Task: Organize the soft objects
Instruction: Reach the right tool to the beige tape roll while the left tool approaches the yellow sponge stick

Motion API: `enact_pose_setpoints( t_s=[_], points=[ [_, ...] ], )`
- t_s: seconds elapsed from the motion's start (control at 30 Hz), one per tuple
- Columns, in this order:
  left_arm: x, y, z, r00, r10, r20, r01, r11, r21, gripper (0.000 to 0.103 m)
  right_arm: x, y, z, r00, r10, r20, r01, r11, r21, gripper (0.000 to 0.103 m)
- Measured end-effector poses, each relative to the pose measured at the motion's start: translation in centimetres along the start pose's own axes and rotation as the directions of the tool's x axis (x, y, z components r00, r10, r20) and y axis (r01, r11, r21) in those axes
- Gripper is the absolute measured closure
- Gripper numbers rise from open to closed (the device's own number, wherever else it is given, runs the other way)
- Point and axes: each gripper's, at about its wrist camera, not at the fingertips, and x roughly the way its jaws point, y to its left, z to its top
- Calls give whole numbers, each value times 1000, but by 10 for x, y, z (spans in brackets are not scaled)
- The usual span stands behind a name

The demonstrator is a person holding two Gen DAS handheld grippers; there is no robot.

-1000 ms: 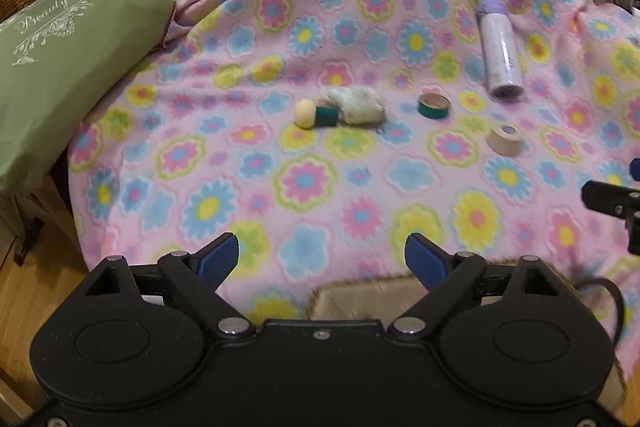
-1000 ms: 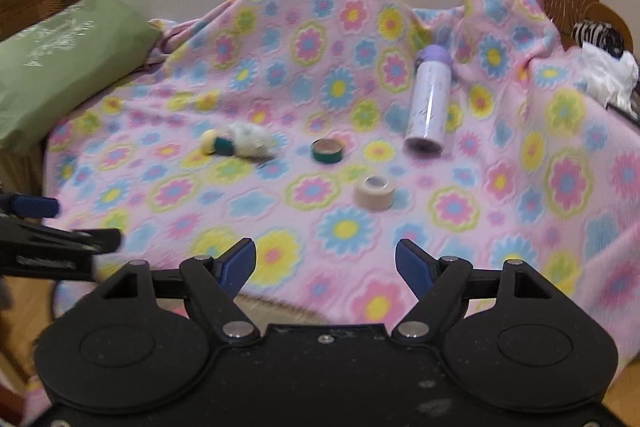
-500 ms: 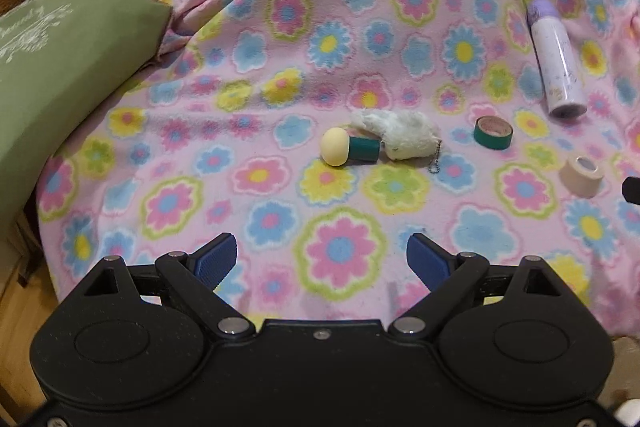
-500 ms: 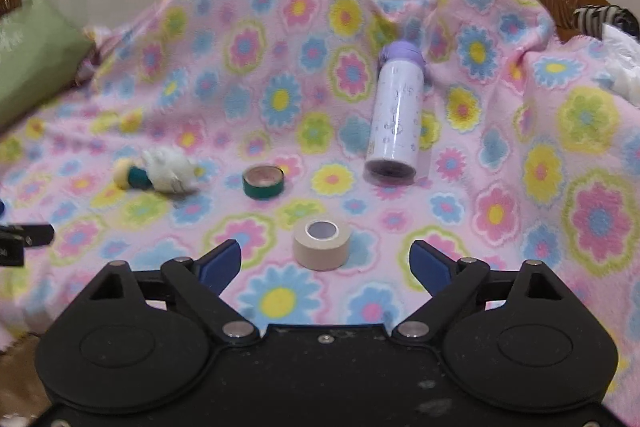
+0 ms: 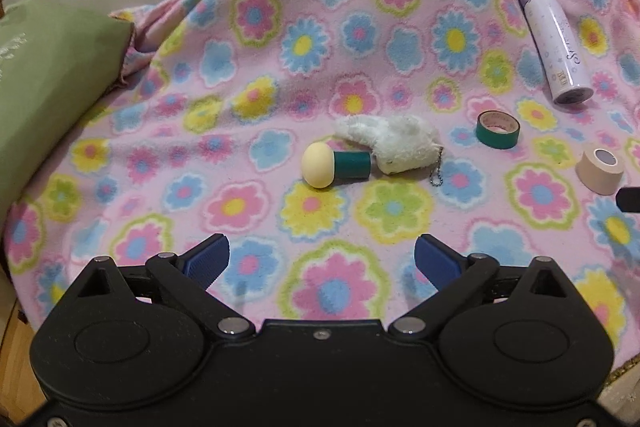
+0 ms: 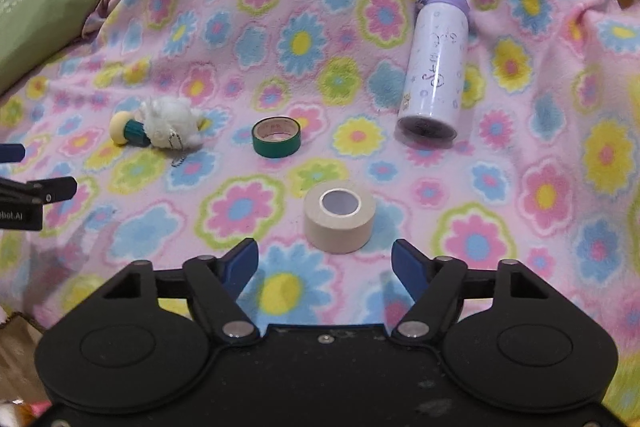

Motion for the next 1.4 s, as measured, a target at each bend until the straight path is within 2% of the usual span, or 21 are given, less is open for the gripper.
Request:
enact_pose_setpoints(
  t_s=[0.07,0.17,0.23,0.37,0.6,0.8,0.97,1.4],
  points=[
    [6,1,0,1000,-7,-11,7,1000,-10,6,5,-3,3,1000,-3,-8,3,1000,-10,35],
    [15,3,1,999,-28,-19,27,999,-31,6,16,-10,6,1000,11,-19,-11,1000,12,49],
    [21,5,2,999,-35,-24,34,998,-47,6,23,-12,5,1000,17,-23,-16,1000,24,49],
    [32,6,6,999,-38,-35,36,997,-64,6,37,-11,1,999,38,-10,-38,999,38,59],
    [50,-1,14,999,-44,-22,43,999,-32,6,50,-12,6,998,52,34,-54,996,67,58],
    [68,2,23,998,-56,-30,53,995,-85,6,69,-7,22,998,48,41,-51,996,77,58],
    [79,2,28,999,-51,-20,49,995,-89,6,85,-1,30,998,27,51,-31,997,65,55],
    [104,5,37,997,-74,-29,69,987,-144,6,93,3,28,998,16,63,-20,998,63,47]
  ],
)
